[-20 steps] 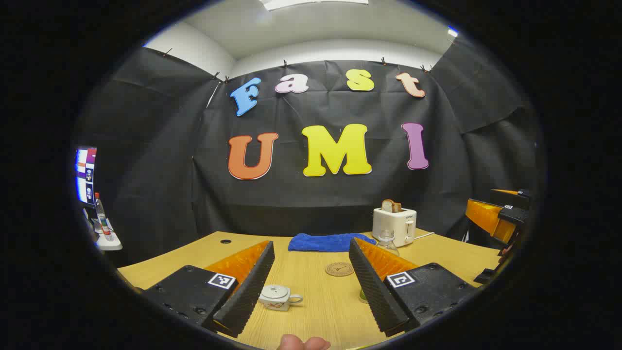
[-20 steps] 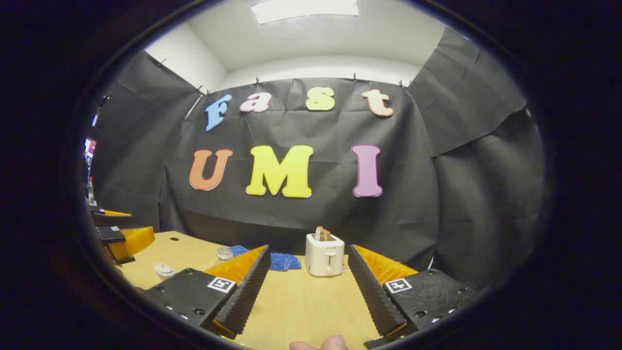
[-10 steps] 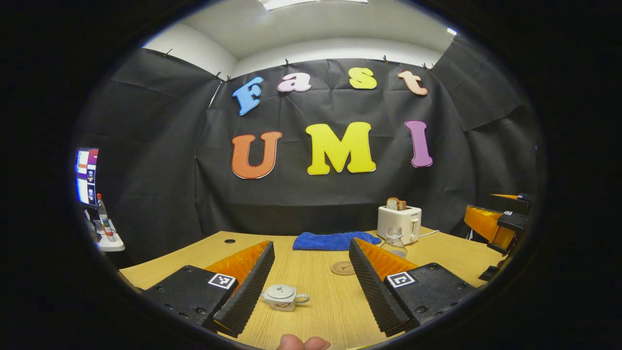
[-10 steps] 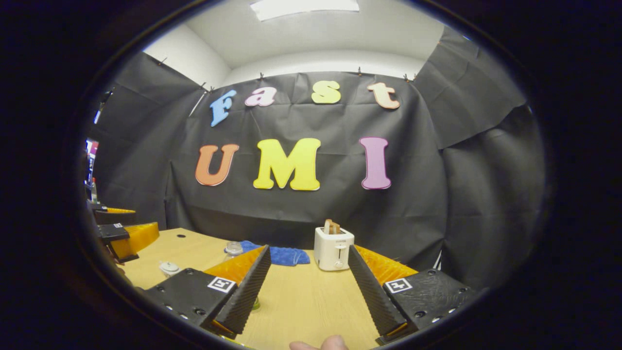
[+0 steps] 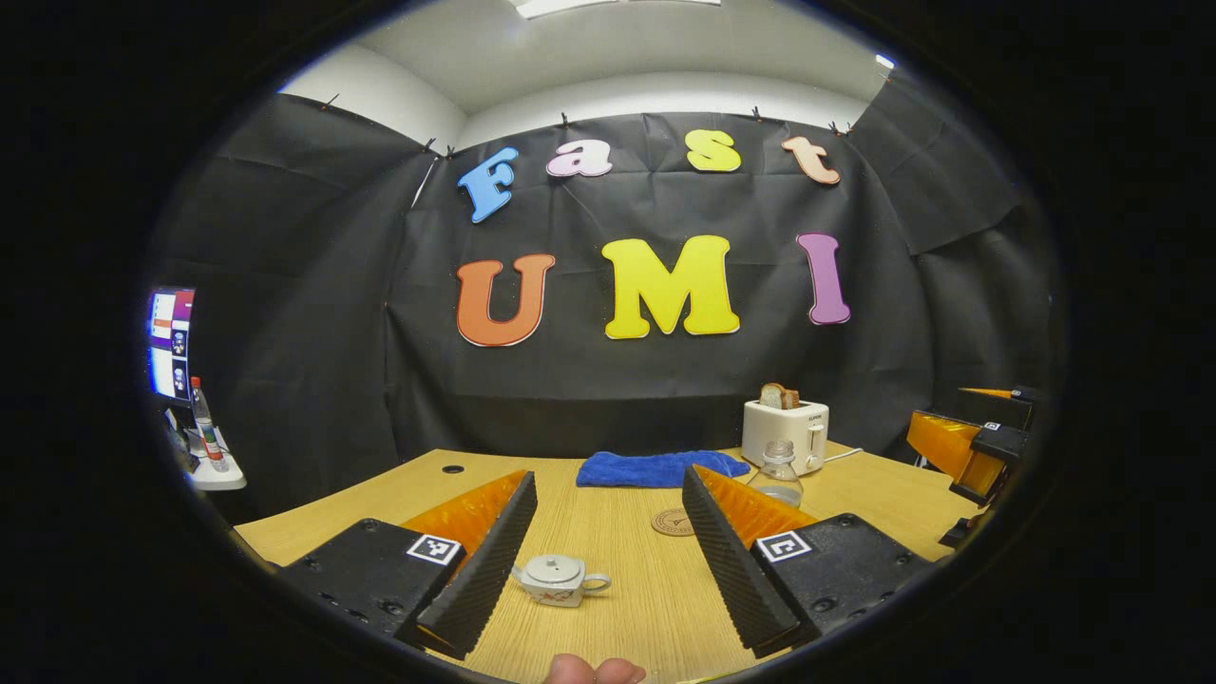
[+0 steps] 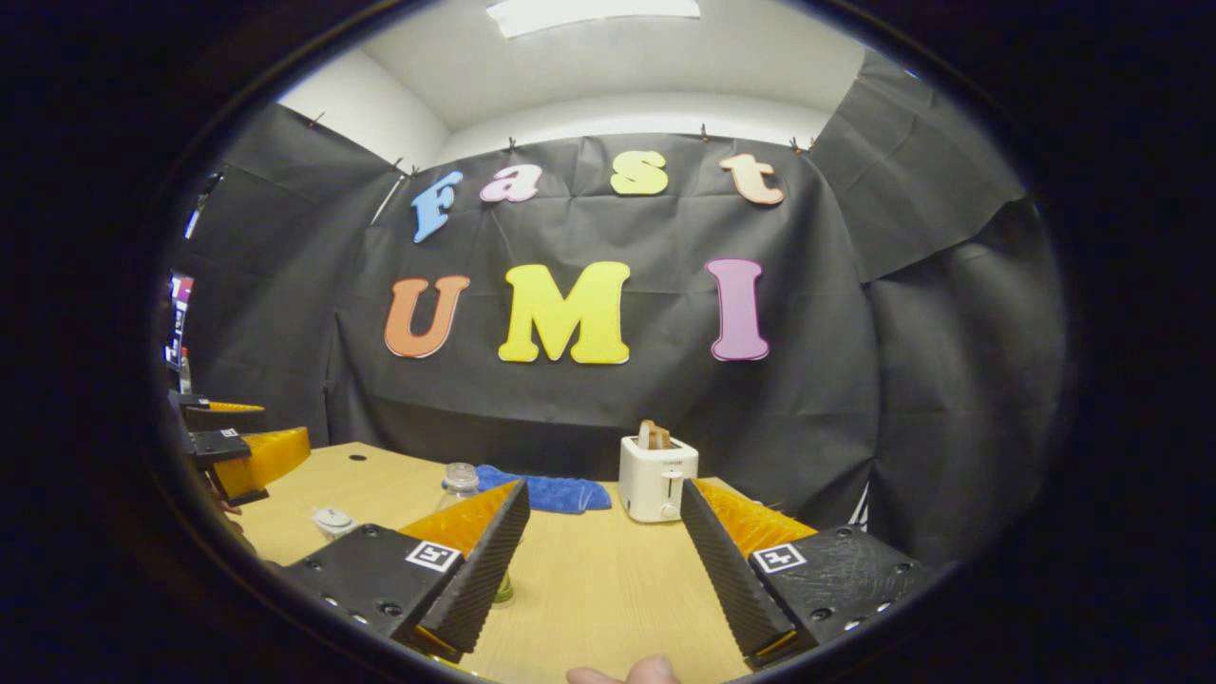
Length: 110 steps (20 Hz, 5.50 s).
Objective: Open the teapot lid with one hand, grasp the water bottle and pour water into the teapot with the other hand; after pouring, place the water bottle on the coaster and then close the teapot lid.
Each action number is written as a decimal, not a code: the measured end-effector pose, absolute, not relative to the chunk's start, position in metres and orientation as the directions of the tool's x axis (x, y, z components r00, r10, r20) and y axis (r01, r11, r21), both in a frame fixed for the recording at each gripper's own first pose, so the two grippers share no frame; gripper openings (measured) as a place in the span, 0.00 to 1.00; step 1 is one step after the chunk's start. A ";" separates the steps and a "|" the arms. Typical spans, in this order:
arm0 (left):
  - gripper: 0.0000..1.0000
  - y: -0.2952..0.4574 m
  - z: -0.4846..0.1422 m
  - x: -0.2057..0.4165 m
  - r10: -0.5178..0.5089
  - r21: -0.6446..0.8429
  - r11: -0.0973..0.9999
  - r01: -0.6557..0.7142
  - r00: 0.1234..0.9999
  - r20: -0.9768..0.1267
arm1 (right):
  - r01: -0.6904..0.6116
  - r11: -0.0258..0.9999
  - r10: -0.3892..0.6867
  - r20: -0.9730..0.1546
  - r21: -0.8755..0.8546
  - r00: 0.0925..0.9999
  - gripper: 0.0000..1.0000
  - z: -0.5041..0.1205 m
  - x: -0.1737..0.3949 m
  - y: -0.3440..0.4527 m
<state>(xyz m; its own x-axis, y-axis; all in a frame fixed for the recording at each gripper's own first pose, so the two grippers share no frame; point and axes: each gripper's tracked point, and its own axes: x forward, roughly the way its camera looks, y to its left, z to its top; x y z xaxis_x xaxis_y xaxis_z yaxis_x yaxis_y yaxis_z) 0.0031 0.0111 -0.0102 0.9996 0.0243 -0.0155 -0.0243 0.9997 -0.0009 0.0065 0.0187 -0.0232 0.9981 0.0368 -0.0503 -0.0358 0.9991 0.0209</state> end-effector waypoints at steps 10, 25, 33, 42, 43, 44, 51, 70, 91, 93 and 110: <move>0.96 0.039 -0.028 0.006 0.112 0.000 0.994 -0.112 0.992 -0.053 | -0.080 0.996 0.084 -0.103 0.048 0.991 0.95 -0.052 0.026 0.018; 0.96 0.050 -0.126 0.047 0.052 -0.042 0.997 -0.069 0.946 -0.320 | -0.063 0.996 0.072 -0.176 0.055 0.982 0.95 -0.094 0.042 -0.009; 0.59 0.065 -0.153 0.068 0.079 -0.014 0.995 -0.094 0.904 -0.420 | -0.041 0.999 0.045 -0.192 0.025 0.980 0.96 -0.099 0.048 -0.018; 0.06 0.066 -0.146 0.077 0.081 -0.008 0.996 -0.092 0.917 -0.392 | -0.190 0.981 0.194 -0.213 0.042 0.958 0.96 -0.103 0.042 0.028; 0.03 0.065 -0.144 0.077 0.072 -0.022 0.996 -0.087 0.920 -0.384 | -0.222 0.973 0.230 -0.220 0.056 0.948 0.96 -0.106 0.039 0.037; 0.03 0.066 -0.142 0.077 0.063 -0.034 0.996 -0.082 0.922 -0.381 | -0.240 0.969 0.248 -0.223 0.062 0.943 0.95 -0.106 0.037 0.041; 0.03 0.071 -0.108 0.059 0.047 -0.056 0.996 -0.068 0.950 -0.308 | -0.337 0.938 0.347 -0.252 0.081 0.904 0.97 -0.117 0.028 0.079; 0.02 0.101 -0.081 0.007 0.076 -0.100 0.990 -0.101 0.971 -0.225 | -0.328 0.937 0.349 -0.362 0.121 0.864 0.76 -0.170 0.077 0.155; 0.02 0.142 -0.079 0.002 0.074 -0.065 0.994 -0.087 0.980 -0.187 | -0.447 0.450 0.308 -0.335 -0.773 0.890 0.74 -0.151 0.121 0.223; 0.02 0.147 -0.080 0.001 0.073 -0.065 0.994 -0.087 0.979 -0.191 | -0.437 0.391 0.317 -0.328 -0.810 0.890 0.74 -0.154 0.118 0.232; 0.02 0.173 -0.093 -0.007 0.099 -0.058 0.992 -0.114 0.971 -0.218 | -0.158 -0.165 0.384 -0.211 -0.974 0.899 0.73 -0.147 0.109 0.257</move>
<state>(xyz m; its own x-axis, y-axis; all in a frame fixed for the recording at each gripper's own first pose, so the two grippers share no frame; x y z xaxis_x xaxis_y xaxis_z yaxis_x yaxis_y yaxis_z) -0.0067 0.1728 -0.0927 0.9708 0.0993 -0.2183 -0.1144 0.9918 -0.0576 0.1091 0.2568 -0.1467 0.8989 0.3841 -0.2108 -0.1580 -0.1645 -0.9736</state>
